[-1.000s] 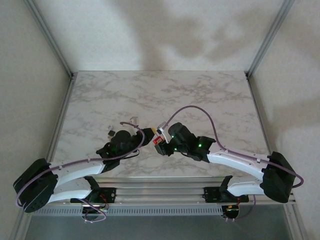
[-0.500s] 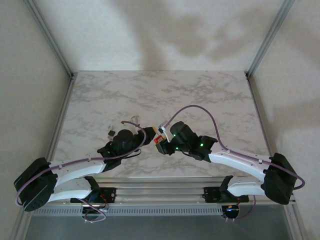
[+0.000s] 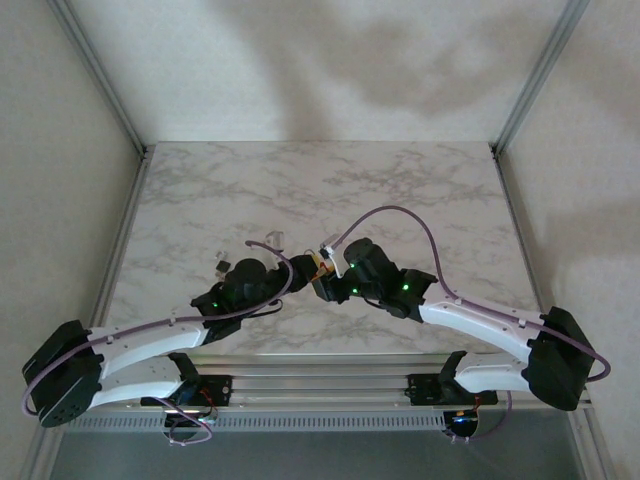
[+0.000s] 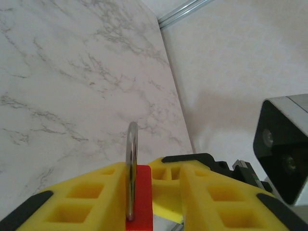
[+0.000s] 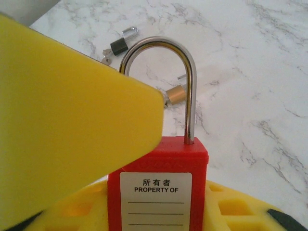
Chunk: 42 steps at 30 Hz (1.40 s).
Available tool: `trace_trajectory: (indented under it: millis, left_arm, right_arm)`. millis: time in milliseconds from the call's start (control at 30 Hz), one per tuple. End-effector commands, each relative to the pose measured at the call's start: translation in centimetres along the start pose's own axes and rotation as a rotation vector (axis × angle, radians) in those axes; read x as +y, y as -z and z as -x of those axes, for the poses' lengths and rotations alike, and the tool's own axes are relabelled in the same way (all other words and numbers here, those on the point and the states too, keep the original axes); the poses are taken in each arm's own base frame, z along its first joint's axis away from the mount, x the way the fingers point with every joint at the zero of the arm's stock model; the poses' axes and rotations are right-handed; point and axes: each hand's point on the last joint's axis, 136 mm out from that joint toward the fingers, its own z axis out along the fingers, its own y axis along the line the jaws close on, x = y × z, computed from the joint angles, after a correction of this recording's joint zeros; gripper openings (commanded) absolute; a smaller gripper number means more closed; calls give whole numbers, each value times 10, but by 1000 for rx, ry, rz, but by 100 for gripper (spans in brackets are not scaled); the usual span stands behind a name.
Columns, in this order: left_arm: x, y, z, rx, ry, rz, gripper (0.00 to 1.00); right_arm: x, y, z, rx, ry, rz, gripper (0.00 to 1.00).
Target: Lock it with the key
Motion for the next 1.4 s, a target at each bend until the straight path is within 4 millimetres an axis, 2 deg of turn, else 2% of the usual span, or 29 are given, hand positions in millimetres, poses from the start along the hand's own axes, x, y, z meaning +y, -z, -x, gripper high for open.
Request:
trace_trajectory:
  millis: [0, 67, 167, 333, 467, 567, 700, 933, 1100, 1367]
  left_arm:
    - [-5, 7, -24, 135, -16, -7, 38]
    - [-3, 10, -18, 124, -28, 24, 47]
    - [4, 15, -4, 97, -45, 92, 52]
    - [20, 25, 19, 43, -68, 227, 70]
    - [22, 26, 27, 39, -71, 258, 74]
    - [13, 26, 32, 41, -66, 231, 79]
    - [0, 23, 31, 69, -68, 189, 77]
    - [-8, 17, 12, 185, -78, 139, 72]
    - [-2, 20, -5, 273, -102, 150, 66]
    - [9, 21, -18, 335, -103, 182, 59]
  right_arm:
    - [-5, 19, 60, -237, -11, -32, 0]
    - [-6, 21, 57, -229, -5, -33, 0]
    - [-5, 22, 52, -206, 11, -30, 0]
    - [-2, 22, 45, -172, 36, -12, 0]
    - [10, 22, 39, -151, 65, 58, 0]
    - [19, 19, 32, -111, 88, 110, 0]
    - [26, 16, 26, -74, 102, 149, 0]
    - [26, 14, 25, -57, 123, 150, 0]
    - [22, 13, 26, -56, 136, 125, 0]
    - [26, 14, 31, -65, 141, 140, 0]
